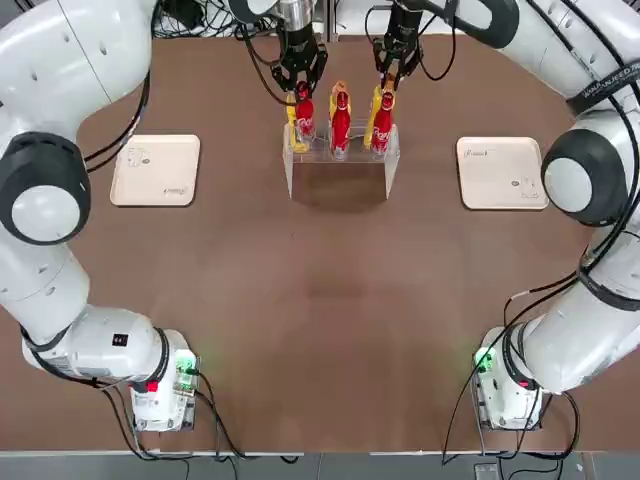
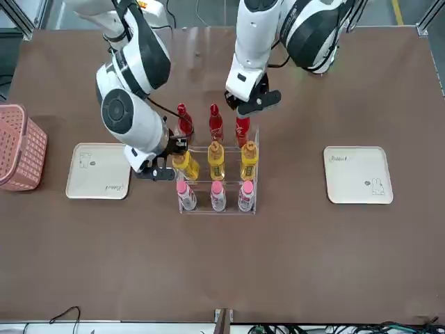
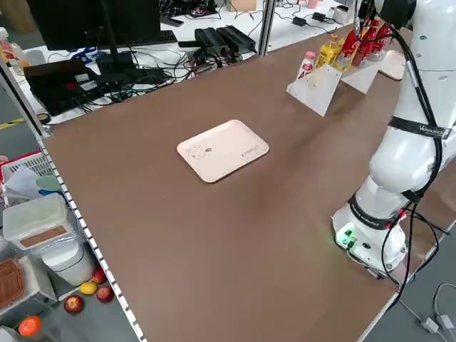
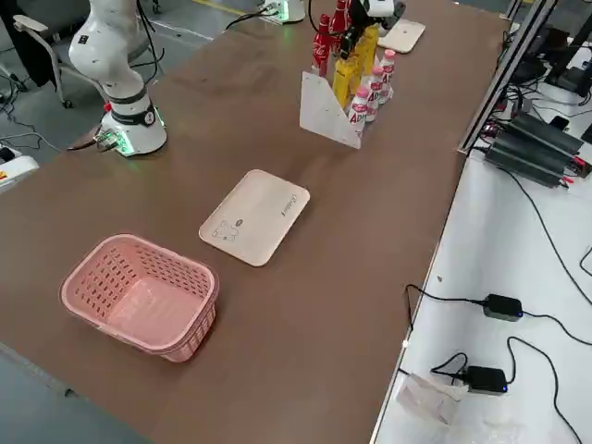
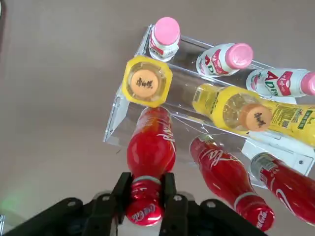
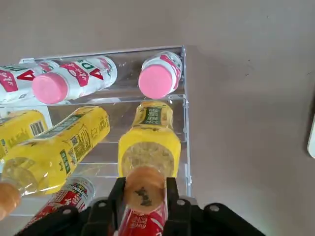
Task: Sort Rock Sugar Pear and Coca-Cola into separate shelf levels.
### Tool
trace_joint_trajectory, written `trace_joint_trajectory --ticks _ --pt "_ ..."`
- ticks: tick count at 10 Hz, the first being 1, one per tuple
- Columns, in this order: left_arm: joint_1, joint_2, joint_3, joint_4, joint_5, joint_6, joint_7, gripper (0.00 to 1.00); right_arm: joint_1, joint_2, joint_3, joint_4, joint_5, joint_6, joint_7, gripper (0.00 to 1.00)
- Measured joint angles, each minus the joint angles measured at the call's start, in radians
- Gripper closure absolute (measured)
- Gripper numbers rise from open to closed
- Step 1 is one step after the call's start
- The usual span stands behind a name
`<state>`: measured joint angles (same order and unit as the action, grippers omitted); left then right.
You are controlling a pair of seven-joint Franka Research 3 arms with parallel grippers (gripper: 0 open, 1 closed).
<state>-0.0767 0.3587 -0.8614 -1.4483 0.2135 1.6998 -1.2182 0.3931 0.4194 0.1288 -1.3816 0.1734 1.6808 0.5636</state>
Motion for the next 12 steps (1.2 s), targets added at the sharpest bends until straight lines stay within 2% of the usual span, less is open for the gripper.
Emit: trace_joint_trajectory --ticks 1,2,4,5,7,9,12 --pt "0.0 0.0 0.0 0.0 0.0 0.0 0.0 0.68 -0.001 -0.002 0.0 0.002 0.001 0.0 0.014 0.54" --pt "0.0 0.0 0.0 0.001 0.0 -0.002 0.0 0.68 -0.001 -0.003 0.0 0.003 0.002 0.0 0.018 0.39" --pt "0.001 0.0 0.0 0.001 0.0 -0.002 0.0 0.68 -0.003 -0.003 0.0 0.004 0.002 0.0 0.02 0.25" --pt "0.002 0.001 0.0 0.002 0.0 -0.002 0.0 0.68 -0.004 -0.003 0.0 0.005 0.002 0.0 0.02 0.12" --pt "0.003 0.001 -0.001 0.003 -0.001 -0.012 0.0 0.68 -0.01 -0.004 -0.001 0.011 0.002 0.0 0.021 0.02" --pt "0.003 0.001 -0.003 0.004 -0.001 -0.02 0.001 0.68 -0.045 -0.02 -0.006 0.022 0.01 0.002 0.022 0.0" --pt "0.004 0.003 -0.008 0.005 -0.001 -0.028 0.002 0.68 -0.183 -0.055 -0.009 0.039 0.024 0.004 -0.084 0.0"
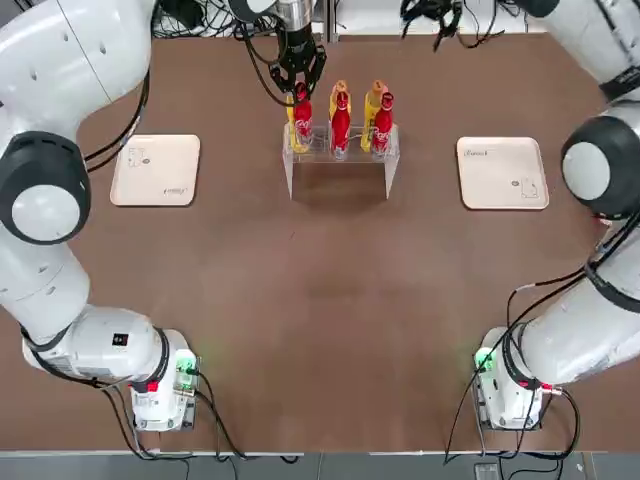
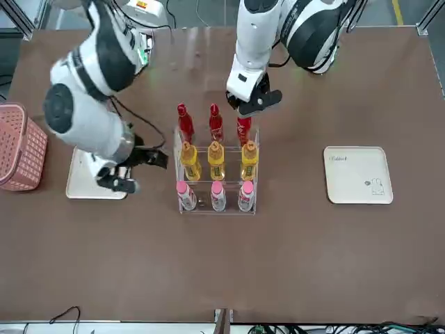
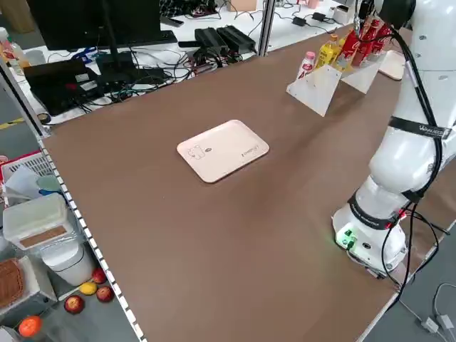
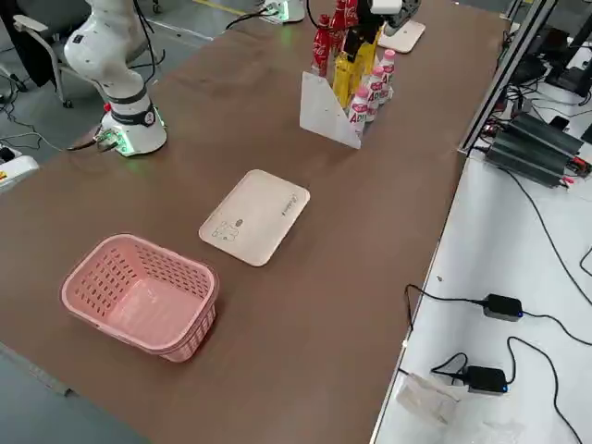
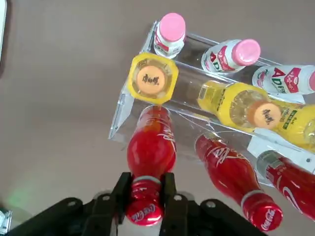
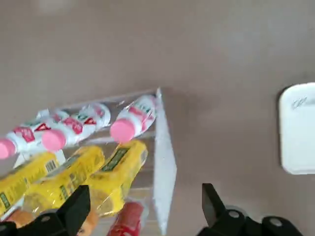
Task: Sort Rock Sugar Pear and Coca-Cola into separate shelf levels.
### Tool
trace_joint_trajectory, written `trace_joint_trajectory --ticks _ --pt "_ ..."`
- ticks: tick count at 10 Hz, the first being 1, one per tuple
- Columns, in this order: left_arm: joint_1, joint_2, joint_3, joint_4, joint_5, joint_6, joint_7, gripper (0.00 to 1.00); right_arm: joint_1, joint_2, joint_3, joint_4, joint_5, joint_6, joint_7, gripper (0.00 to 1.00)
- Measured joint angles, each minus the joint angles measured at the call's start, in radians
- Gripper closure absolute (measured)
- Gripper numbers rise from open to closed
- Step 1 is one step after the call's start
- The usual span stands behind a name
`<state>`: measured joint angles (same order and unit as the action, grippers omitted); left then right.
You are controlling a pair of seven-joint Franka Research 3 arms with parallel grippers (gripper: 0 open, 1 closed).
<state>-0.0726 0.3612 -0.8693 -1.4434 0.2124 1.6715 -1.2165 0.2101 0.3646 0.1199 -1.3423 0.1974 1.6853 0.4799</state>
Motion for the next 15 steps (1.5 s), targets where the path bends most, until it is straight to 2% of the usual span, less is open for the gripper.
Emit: trace_joint_trajectory --ticks 4,7,9,11,13,15 --pt "0.008 0.021 -0.003 -0.004 -0.043 -0.013 0.0 0.68 -0.214 -0.025 -0.005 0.001 -0.054 0.007 -0.381 0.0" --pt "0.014 0.027 -0.003 -0.005 -0.047 -0.014 0.016 0.68 -0.34 -0.047 -0.005 0.001 -0.137 0.008 -0.521 0.0" --pt "0.024 0.032 -0.003 -0.005 -0.047 -0.014 0.017 0.68 -0.35 -0.096 -0.005 0.003 -0.183 -0.013 -0.494 0.0" --pt "0.035 0.034 -0.003 -0.005 -0.048 -0.014 0.018 0.68 -0.314 -0.176 -0.002 0.006 -0.219 -0.117 -0.331 0.0" --pt "0.034 0.035 -0.004 -0.004 -0.049 -0.014 0.019 0.63 -0.281 -0.245 -0.005 -0.004 -0.231 -0.197 -0.241 0.0" --pt "0.033 0.035 -0.006 -0.004 -0.049 -0.014 0.019 0.54 -0.281 -0.269 -0.02 -0.051 -0.23 -0.19 -0.236 0.0"
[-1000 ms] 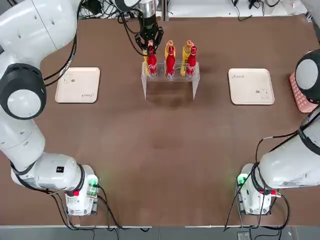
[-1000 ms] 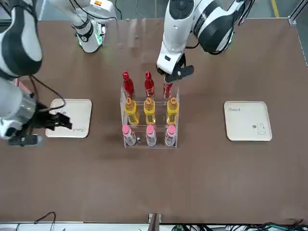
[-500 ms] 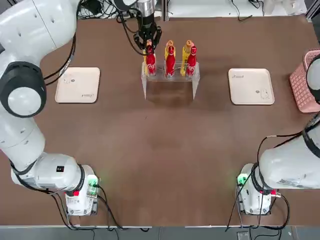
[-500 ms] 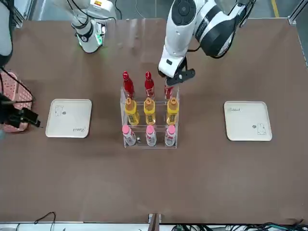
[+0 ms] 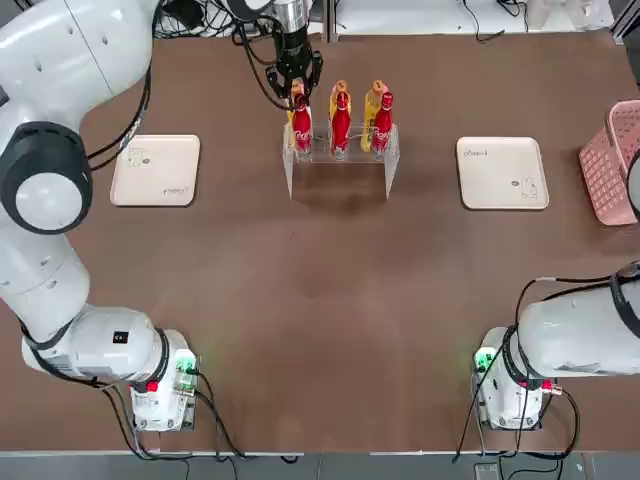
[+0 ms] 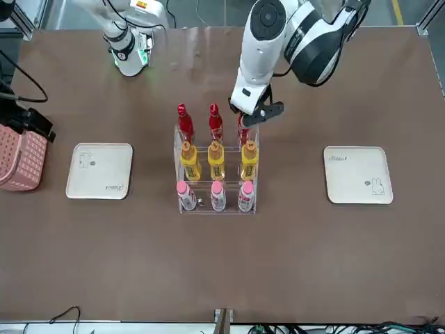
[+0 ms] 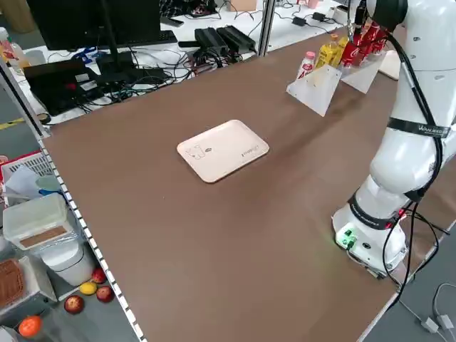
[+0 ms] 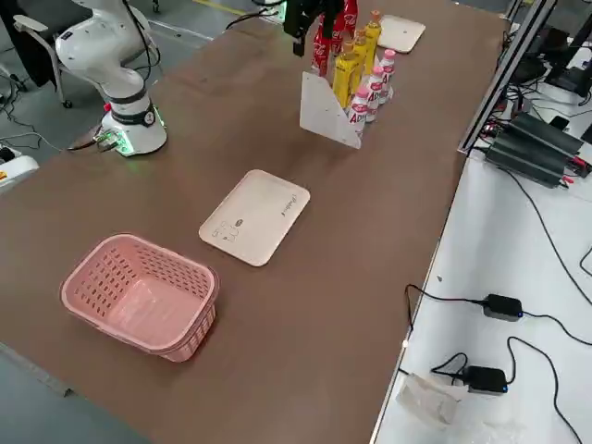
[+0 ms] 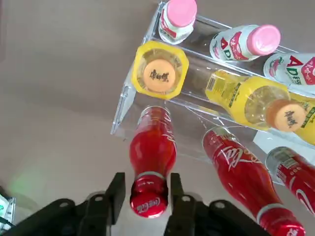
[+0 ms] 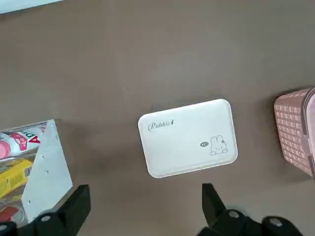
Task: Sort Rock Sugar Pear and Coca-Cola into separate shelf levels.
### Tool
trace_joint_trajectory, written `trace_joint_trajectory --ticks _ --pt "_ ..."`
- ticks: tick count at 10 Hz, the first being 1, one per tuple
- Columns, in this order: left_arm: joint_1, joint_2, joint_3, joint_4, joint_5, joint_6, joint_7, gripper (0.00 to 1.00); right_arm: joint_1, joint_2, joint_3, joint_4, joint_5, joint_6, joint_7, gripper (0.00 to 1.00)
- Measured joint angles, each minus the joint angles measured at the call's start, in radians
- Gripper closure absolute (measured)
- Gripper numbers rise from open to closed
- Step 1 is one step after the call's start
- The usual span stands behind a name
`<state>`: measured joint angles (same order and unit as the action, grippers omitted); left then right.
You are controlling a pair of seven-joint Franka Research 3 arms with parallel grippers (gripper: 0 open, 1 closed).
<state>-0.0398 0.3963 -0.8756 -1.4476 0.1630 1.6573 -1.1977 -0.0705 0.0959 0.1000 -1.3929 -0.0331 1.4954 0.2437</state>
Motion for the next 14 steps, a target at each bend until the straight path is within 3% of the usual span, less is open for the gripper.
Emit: trace_joint_trajectory --ticks 2,5,6,10,14 --pt "0.008 -0.001 0.0 0.006 0.0 0.0 0.0 0.49 0.0 0.0 -0.01 -0.028 0.0 0.032 0.0 0.0" --pt "0.073 -0.047 -0.01 0.036 -0.001 -0.021 0.002 0.06 0.0 0.0 -0.014 -0.052 0.0 0.062 -0.001 0.0" --pt "0.097 -0.072 -0.011 0.047 -0.008 -0.052 0.002 0.0 0.001 0.0 -0.014 -0.053 0.0 0.062 -0.005 0.0" --pt "0.305 -0.143 -0.01 0.086 -0.031 -0.162 0.262 0.0 0.001 0.0 -0.019 -0.056 0.0 0.063 -0.034 0.0" --pt "0.474 -0.155 -0.008 0.079 -0.033 -0.19 0.357 0.0 0.002 0.0 -0.024 -0.056 0.001 0.065 -0.044 0.0"
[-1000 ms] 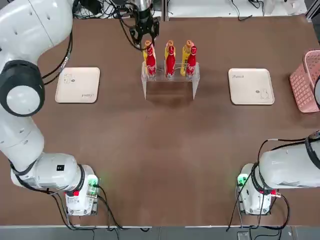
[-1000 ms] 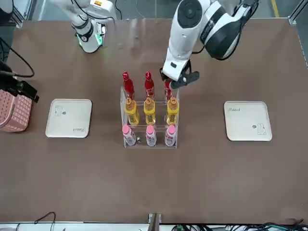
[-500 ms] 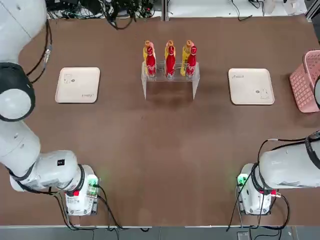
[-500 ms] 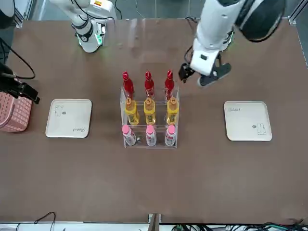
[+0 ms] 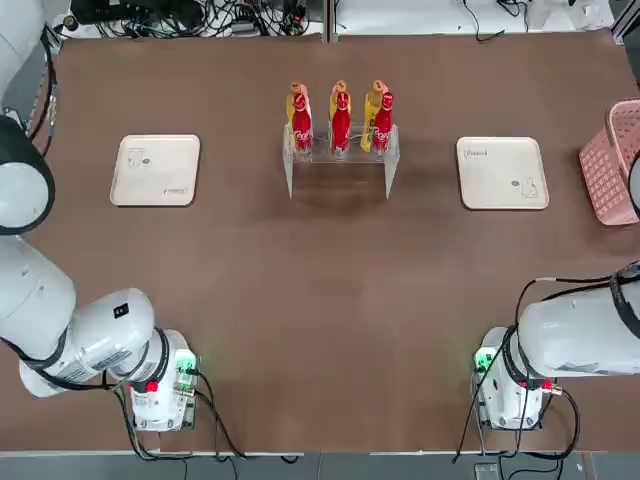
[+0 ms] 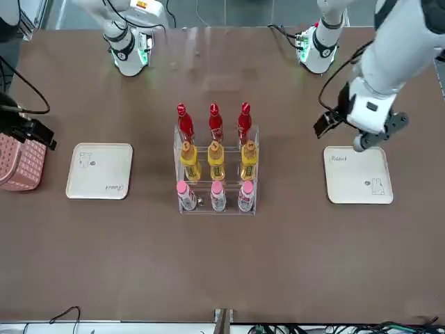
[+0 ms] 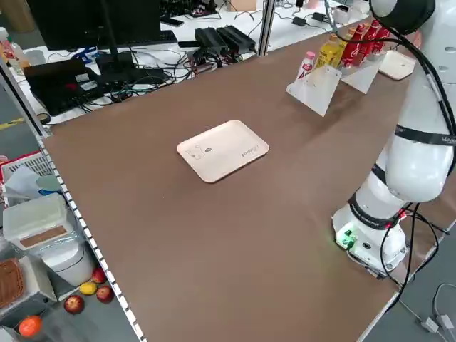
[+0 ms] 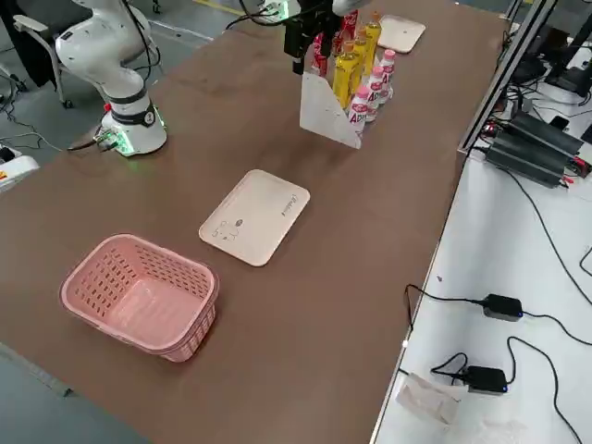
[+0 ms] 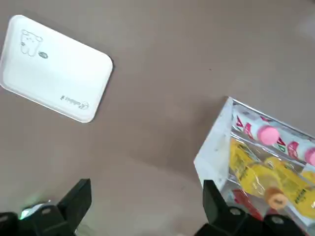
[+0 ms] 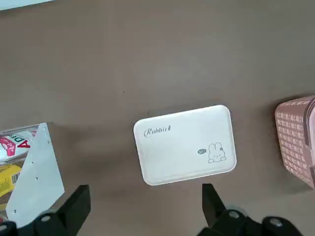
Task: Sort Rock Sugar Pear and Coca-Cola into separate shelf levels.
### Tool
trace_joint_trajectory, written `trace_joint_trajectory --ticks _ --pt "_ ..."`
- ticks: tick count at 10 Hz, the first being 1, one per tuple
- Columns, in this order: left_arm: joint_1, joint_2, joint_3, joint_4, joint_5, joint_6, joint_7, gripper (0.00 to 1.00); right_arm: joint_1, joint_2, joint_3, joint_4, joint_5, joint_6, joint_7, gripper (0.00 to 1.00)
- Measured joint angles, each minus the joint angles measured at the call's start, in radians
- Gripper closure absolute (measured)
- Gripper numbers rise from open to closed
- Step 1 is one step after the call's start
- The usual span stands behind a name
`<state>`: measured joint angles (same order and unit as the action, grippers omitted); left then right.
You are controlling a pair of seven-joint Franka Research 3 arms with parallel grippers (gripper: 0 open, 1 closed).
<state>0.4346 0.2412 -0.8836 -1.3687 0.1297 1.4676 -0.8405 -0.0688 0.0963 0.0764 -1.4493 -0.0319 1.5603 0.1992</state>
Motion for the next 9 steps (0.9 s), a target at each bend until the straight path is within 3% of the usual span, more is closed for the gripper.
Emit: trace_joint_trajectory --ticks 3,4,7,8,9 --pt "0.065 -0.004 0.024 -0.002 0.0 -0.078 0.193 0.0 0.003 0.0 0.0 0.0 0.0 0.004 -0.003 0.0" --pt "0.043 -0.018 0.103 -0.001 -0.014 -0.104 0.313 0.0 0.003 0.0 0.0 0.0 0.0 0.006 -0.004 0.0" --pt "-0.154 -0.108 0.551 0.0 -0.171 -0.109 0.666 0.0 0.005 0.0 0.0 0.0 0.0 0.006 -0.004 0.0" --pt "-0.207 -0.128 0.658 0.0 -0.174 -0.099 0.779 0.0 0.006 0.0 0.0 0.0 0.0 0.006 -0.004 0.0" --pt "-0.235 -0.143 0.698 -0.002 -0.161 -0.063 0.845 0.0 0.006 0.0 0.0 0.0 0.0 0.006 -0.005 0.0"
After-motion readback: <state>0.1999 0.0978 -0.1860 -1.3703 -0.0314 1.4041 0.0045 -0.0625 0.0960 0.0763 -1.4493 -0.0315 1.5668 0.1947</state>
